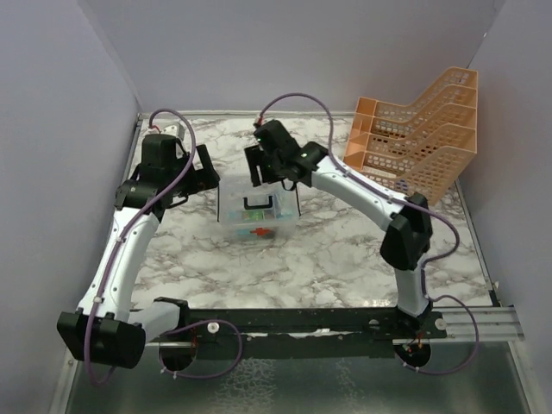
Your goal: Organize the medicine kit
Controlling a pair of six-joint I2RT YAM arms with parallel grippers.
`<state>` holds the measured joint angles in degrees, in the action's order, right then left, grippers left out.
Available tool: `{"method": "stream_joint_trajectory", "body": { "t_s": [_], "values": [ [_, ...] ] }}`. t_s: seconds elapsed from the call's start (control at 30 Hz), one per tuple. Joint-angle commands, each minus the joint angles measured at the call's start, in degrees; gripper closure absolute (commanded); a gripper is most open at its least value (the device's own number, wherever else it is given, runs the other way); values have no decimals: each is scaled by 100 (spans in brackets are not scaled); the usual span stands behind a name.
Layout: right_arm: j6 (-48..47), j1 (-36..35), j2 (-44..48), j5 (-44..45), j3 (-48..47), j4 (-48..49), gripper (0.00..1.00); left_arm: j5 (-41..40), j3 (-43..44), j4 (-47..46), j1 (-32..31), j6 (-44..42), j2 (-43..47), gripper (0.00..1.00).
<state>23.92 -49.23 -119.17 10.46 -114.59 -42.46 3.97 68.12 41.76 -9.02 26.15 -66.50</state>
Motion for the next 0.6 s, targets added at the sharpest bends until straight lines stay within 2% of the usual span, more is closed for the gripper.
{"method": "stream_joint_trajectory", "body": {
  "t_s": [0.0,0.2,0.3,0.43,0.57],
  "values": [
    [-48,302,1777,806,1201,350,32,-246,321,133,5,-685,484,1],
    [-426,424,3777,1655,3437,1184,24,-271,332,74,5,-768,919,1],
    [-481,426,4678,1983,4244,1252,23,-281,389,4,2,-780,1163,1],
    [-332,423,5826,2354,4995,1033,20,-394,290,-167,-12,-776,1616,1],
    [-354,423,6738,2676,5280,602,15,-589,64,-311,-12,-712,2188,1]
  ]
}}
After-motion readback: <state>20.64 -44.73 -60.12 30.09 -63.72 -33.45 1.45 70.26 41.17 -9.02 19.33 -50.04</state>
